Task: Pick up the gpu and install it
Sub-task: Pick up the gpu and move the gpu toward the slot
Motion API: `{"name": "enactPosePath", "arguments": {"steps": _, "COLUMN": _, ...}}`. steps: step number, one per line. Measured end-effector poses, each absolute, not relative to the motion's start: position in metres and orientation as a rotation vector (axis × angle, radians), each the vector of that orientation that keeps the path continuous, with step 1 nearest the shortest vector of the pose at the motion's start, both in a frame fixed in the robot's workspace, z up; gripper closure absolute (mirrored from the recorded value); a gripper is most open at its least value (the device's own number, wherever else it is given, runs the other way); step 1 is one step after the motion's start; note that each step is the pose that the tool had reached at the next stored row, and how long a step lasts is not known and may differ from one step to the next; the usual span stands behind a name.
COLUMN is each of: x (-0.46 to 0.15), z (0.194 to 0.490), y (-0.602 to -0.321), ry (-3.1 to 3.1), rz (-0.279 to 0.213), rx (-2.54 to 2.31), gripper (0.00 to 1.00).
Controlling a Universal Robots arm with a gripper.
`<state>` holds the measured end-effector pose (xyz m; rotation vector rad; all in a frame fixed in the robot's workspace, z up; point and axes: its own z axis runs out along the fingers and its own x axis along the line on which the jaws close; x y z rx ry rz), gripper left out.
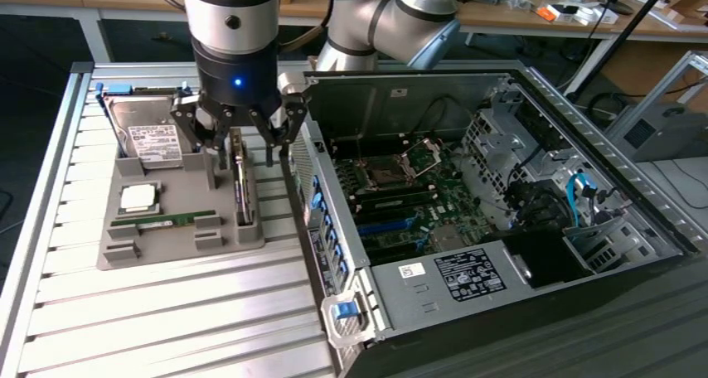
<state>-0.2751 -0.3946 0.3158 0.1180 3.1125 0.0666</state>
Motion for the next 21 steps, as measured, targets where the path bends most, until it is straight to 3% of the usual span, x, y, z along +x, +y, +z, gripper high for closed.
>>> {"name": "enactPosePath", "arguments": {"steps": 21, "x": -0.2751, "z": 0.3112, "y": -0.3946, "ry": 3.113, "rz": 0.067, "rx": 0.118, "gripper": 0.40}}
